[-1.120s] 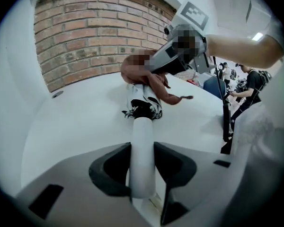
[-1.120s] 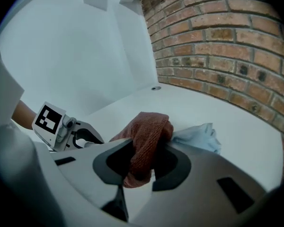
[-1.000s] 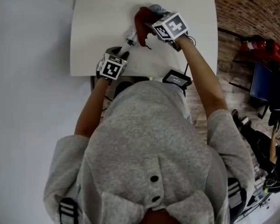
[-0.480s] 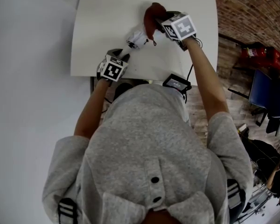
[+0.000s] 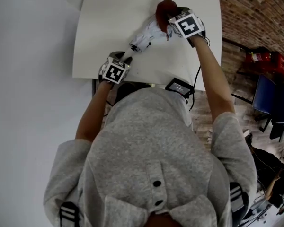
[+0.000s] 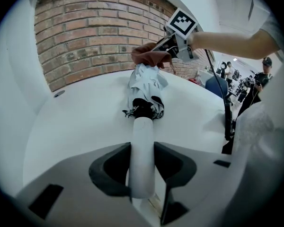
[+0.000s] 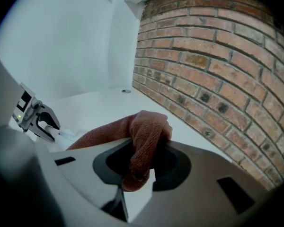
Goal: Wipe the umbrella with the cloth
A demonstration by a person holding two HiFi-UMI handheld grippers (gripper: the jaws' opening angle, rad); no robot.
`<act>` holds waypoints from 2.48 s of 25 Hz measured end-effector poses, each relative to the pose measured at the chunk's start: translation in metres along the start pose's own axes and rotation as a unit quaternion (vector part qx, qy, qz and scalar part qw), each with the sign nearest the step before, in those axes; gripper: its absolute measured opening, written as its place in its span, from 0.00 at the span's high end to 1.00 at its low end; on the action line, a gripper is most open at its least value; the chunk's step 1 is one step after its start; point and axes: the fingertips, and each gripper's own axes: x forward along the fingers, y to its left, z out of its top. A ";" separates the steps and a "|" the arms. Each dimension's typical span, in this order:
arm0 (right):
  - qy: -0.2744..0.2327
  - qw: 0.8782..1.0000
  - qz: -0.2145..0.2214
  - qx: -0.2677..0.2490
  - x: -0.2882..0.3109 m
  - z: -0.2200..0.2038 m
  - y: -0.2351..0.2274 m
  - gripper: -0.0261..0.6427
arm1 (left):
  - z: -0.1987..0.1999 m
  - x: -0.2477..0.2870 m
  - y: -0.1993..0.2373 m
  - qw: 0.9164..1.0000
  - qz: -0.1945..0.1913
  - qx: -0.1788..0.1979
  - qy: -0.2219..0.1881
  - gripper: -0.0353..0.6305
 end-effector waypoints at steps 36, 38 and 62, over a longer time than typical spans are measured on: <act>0.151 0.981 0.061 -0.110 0.070 0.022 0.105 0.82 | 0.006 -0.002 -0.001 1.000 -0.004 0.000 -0.014 0.71; 0.166 0.978 0.068 -0.111 0.069 0.019 0.111 0.82 | 0.005 -0.002 -0.002 1.000 -0.005 -0.001 -0.015 0.71; 0.148 0.955 0.254 -0.035 0.059 0.021 0.247 0.82 | 0.008 0.001 0.000 1.000 -0.010 -0.001 -0.027 0.71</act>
